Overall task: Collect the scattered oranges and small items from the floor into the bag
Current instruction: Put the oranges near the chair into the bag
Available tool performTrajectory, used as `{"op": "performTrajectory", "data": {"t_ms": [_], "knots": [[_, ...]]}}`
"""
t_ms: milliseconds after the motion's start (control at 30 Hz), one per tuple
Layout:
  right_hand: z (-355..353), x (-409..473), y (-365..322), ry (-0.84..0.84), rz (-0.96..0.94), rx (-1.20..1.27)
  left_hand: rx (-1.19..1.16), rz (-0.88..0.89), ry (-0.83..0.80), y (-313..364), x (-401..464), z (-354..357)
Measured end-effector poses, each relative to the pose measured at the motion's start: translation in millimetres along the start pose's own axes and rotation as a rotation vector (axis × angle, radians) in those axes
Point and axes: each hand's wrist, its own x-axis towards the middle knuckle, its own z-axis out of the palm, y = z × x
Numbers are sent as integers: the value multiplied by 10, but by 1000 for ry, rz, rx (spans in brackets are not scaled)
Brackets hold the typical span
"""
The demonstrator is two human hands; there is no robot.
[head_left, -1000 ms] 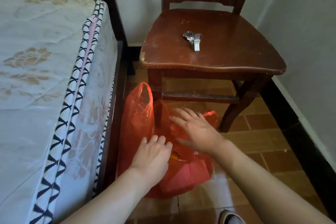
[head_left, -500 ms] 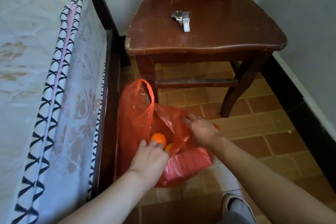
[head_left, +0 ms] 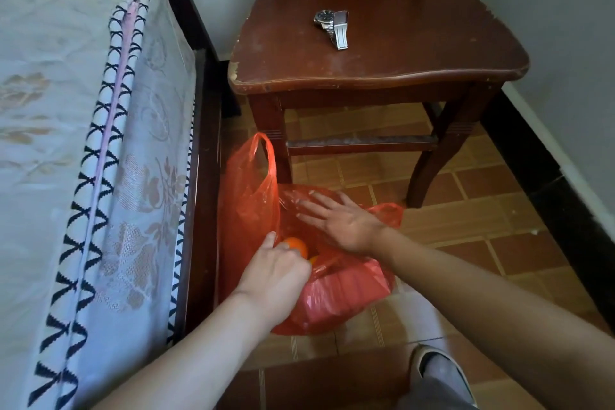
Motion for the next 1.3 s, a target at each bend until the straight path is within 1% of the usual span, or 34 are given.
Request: {"op": "performTrajectory", "data": {"t_ms": [100, 200, 433, 500, 567, 667, 733, 767, 800, 900, 933, 967, 1000, 1033, 1100, 1133, 1167, 1233, 1300], "knots": [[221, 22, 55, -172, -59, -135, -11, 20, -51, -34, 2, 69], [403, -1, 152, -301, -22, -165, -49, 22, -107, -59, -5, 132], [424, 3, 305, -335, 169, -47, -164, 39, -233, -39, -36, 138], [383, -2, 285, -295, 254, 43, -161, 28, -272, -53, -43, 124], [342, -57, 215, -165, 292, 162, -173, 18, -295, -66, -42, 108], [292, -255, 0, 39, 184, 231, -204, 33, -259, -56, -36, 27], [301, -396, -159, 79, 105, 261, -203, 37, -175, -17, -53, -143], [307, -448, -227, 69, 82, 272, -182, 33, -89, 4, -63, -245], [340, -475, -272, 40, 65, 270, -162, 26, 29, 5, -66, -336], [431, -479, -357, -41, 11, 189, -151, 13, 449, -137, -47, -550], [456, -472, -372, -54, -8, 160, -153, -5, 540, -238, -30, -575], [471, -469, -380, -69, -29, 139, -134, -47, 563, -348, -14, -570], [483, -467, -388, -88, -49, 119, -109, -111, 500, -450, -8, -543], [490, -470, -393, -111, -65, 93, -84, -187, 372, -532, -6, -491], [519, -490, -398, -144, -73, 55, 5, -296, 50, -602, -4, -357], [555, -503, -394, -145, -70, 56, 67, -315, -104, -608, -6, -294], [593, -531, -392, -141, -67, 68, 121, -314, -225, -597, -7, -242], [690, -622, -377, -117, -65, 113, 200, -281, -366, -536, 6, -139], [763, -746, -368, -79, -70, 116, 238, -239, -428, -479, 35, 8]]}}
